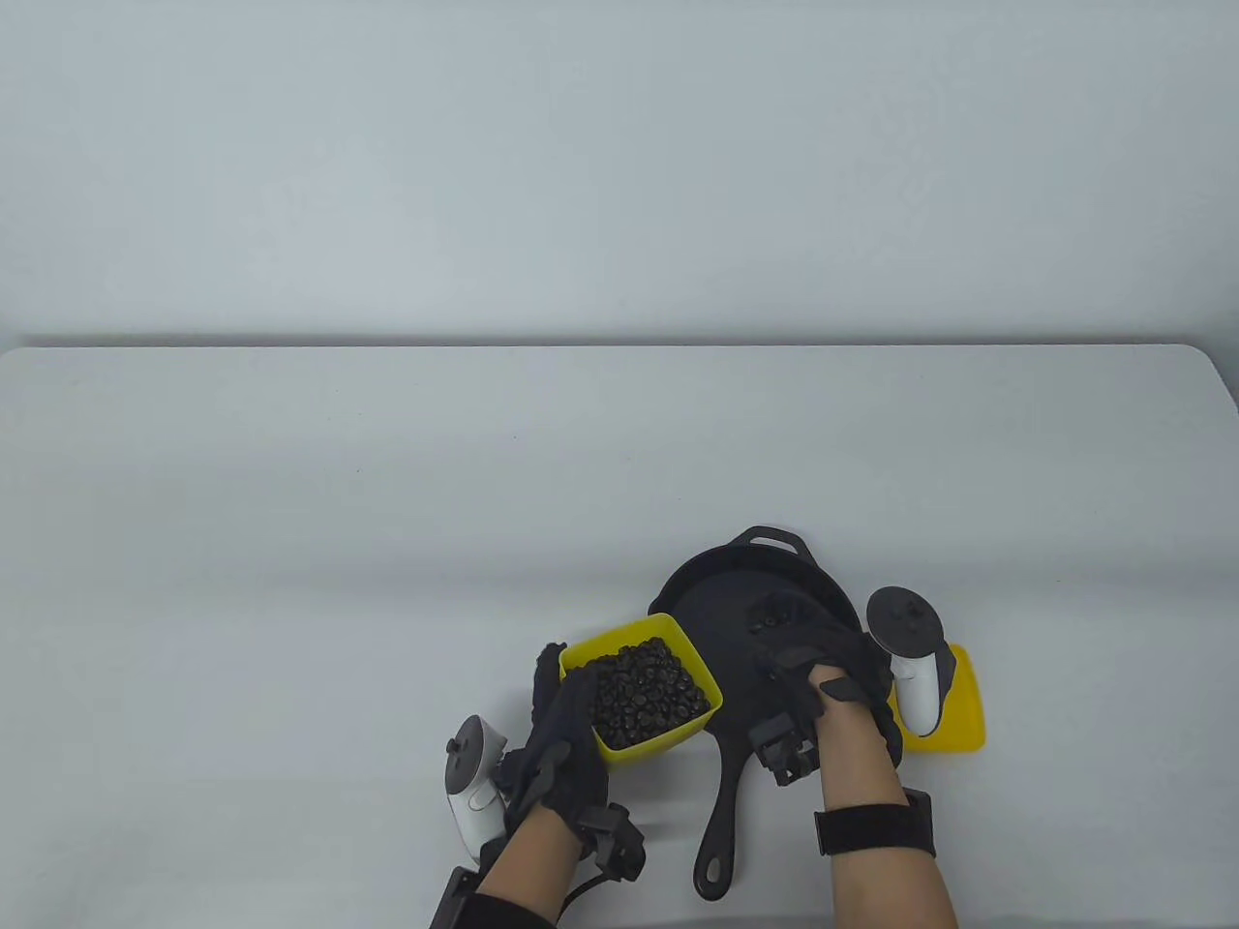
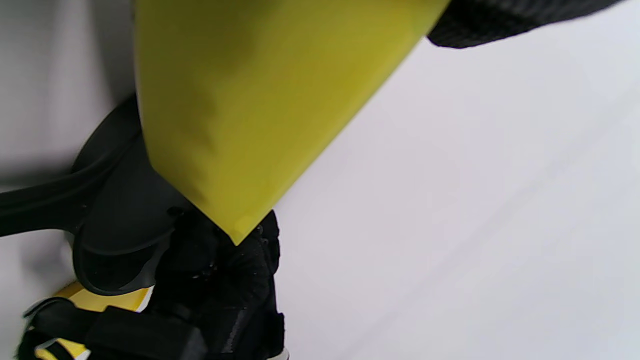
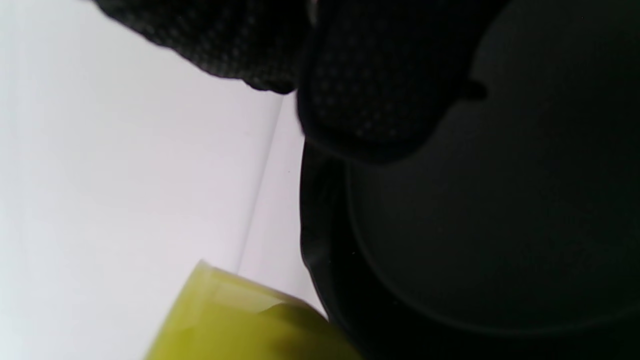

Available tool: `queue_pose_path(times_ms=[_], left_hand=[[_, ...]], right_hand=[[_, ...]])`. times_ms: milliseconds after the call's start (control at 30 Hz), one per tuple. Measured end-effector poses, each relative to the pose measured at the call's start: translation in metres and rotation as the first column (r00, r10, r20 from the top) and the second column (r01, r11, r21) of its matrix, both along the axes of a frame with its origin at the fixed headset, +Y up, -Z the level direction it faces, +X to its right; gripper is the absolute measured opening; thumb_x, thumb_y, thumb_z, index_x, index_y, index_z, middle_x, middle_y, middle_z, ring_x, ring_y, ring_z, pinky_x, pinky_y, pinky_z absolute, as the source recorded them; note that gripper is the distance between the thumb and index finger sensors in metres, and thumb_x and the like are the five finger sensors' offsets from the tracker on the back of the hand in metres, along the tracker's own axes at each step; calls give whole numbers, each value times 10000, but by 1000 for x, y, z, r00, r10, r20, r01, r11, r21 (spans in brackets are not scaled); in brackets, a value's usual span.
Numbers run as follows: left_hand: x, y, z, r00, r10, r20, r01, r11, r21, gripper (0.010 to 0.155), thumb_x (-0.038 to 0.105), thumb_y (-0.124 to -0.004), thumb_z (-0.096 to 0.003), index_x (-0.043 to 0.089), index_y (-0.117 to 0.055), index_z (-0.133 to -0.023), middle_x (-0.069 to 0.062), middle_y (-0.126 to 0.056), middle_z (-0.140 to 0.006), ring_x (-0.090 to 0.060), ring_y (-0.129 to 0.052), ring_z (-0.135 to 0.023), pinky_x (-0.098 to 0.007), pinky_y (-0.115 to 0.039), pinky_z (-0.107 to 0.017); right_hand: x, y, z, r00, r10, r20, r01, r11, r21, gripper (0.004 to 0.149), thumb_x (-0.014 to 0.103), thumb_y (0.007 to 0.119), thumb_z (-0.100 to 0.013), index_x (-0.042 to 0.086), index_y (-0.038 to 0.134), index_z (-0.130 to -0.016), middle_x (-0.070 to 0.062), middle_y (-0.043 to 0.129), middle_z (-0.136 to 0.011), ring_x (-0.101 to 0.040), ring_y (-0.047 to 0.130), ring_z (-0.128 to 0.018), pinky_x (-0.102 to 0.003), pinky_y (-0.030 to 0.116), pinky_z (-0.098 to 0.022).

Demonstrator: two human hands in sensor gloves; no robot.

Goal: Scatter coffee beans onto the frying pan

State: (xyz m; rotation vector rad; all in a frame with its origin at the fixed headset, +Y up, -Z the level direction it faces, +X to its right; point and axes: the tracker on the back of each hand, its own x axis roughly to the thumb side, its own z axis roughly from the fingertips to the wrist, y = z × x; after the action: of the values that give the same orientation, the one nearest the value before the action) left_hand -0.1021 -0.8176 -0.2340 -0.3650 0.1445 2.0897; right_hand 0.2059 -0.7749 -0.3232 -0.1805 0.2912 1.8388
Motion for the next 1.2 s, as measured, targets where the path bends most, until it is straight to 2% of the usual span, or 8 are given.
queue_pose_path(times_ms=[67,200,467,733,900,1000,1067,1200], left_hand=[[-2,1,1,1000,4,-10,-4,1000,5,782,637,-642,-547,403,-92,-1052,-184,-358,-1040,-434,-686,-914,-462,-744,-672],[-8,3,3,1000,5,-31,-4,1000,10,784,636,-643,-546,399,-92,-1052,-187,-358,-1038,-435,-686,-912,-464,-743,-669],[-16,5,6,997,-3,-80,4,1000,4,783,634,-641,-548,398,-87,-1049,-188,-351,-1037,-437,-679,-913,-466,-738,-670],[-16,3,5,996,-16,-85,16,1000,2,784,632,-642,-549,397,-86,-1049,-189,-348,-1037,-440,-674,-915,-469,-734,-671],[-14,3,5,997,-25,-74,26,1000,3,784,630,-644,-550,396,-86,-1049,-191,-343,-1037,-444,-668,-917,-474,-728,-674],[-14,3,4,997,-29,-67,29,1000,8,784,628,-645,-551,396,-87,-1050,-192,-342,-1037,-445,-666,-917,-475,-727,-674],[-12,3,4,998,-44,-56,44,999,13,784,628,-646,-551,396,-86,-1049,-193,-340,-1037,-446,-664,-917,-478,-724,-675],[-8,2,2,997,-79,-3,79,997,21,782,623,-650,-555,392,-93,-1053,-197,-343,-1037,-452,-663,-915,-483,-722,-672]], right_hand=[[1,1,0,998,65,19,-65,998,-5,368,111,793,-508,111,747,-872,-294,634,-883,-436,860,-521,-234,946,-250],[4,3,-2,968,246,-43,-246,969,1,407,131,774,-516,86,702,-915,-310,604,-908,-452,845,-568,-243,943,-288],[12,10,-1,981,194,11,-194,980,37,481,192,769,-543,28,641,-977,-350,559,-929,-511,809,-633,-301,920,-354],[14,11,1,997,74,-30,-71,993,99,734,510,681,-622,-36,460,-1061,-397,446,-960,-605,690,-697,-469,829,-425],[8,16,3,991,42,-128,-27,993,117,907,681,656,-600,-11,366,-1109,-404,308,-1026,-730,506,-793,-595,784,-429],[1,18,6,970,54,-239,-32,995,97,964,737,623,-601,1,292,-1127,-408,183,-1036,-765,419,-800,-609,781,-423],[-8,27,6,960,52,-276,-13,990,141,963,740,611,-607,-19,309,-1118,-412,219,-1030,-742,486,-797,-583,791,-429],[-28,54,17,971,62,-232,16,947,322,925,715,627,-610,-28,380,-1102,-381,358,-1040,-691,597,-798,-551,809,-435]])
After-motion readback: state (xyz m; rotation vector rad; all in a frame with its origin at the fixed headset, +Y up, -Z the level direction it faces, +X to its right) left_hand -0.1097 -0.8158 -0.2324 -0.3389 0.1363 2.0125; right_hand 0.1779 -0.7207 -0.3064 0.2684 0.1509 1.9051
